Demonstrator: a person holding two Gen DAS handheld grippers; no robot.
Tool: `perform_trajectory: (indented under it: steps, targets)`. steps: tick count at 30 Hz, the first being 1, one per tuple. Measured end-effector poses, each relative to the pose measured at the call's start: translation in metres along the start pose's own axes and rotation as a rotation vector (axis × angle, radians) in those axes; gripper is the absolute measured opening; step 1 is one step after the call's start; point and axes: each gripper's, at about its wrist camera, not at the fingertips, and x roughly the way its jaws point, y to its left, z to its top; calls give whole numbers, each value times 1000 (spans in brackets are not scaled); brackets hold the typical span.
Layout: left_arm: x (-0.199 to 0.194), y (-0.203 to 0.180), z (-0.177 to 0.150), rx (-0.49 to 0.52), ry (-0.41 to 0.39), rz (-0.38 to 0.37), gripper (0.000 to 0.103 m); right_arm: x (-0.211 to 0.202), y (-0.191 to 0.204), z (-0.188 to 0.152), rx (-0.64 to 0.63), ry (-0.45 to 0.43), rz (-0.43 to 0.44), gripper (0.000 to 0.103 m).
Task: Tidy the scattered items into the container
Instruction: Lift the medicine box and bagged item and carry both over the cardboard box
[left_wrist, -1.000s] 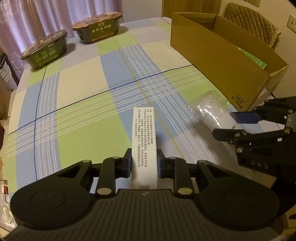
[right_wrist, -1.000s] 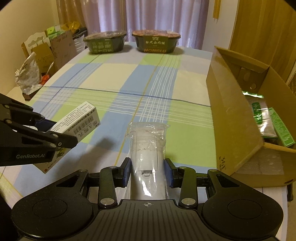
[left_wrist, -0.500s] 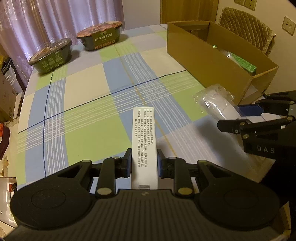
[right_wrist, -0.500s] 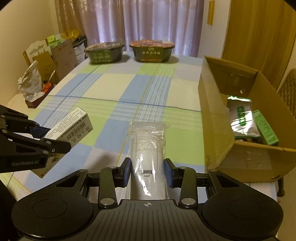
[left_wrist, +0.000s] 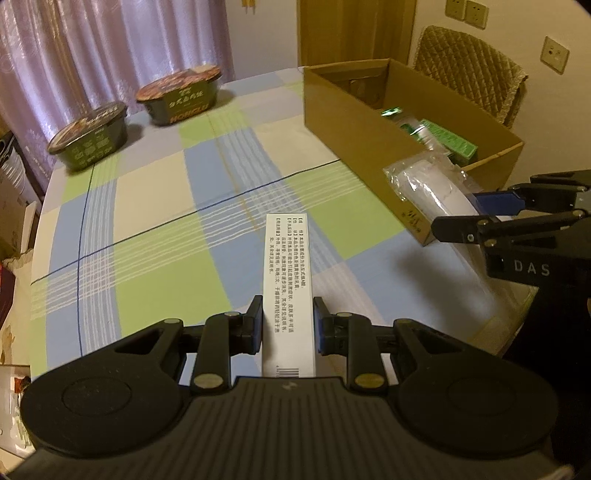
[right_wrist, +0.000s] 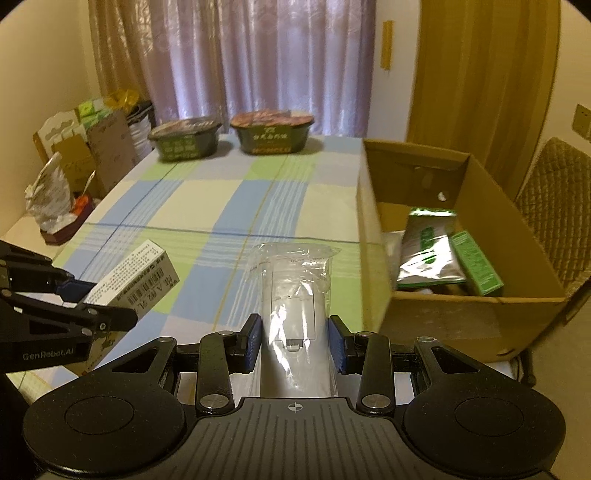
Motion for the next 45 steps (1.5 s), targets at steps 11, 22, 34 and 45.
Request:
perform_trajectory:
  steps: [11,22,34,45]
  targets:
    - [-8,-31,17,34,-26,-26,22,-27,-29,5,55,-56,-37,41]
    - [-9,-49,28,56,-29,-51,22,-40,-53,5,100,-78,-72,41]
    - [1,-67,43,65,-41,-90,22,-46,-81,9,144,-97,-115,41]
    - [13,-94,79,62,-88,-141,22,-49,-119,16,172,-118,-168,41]
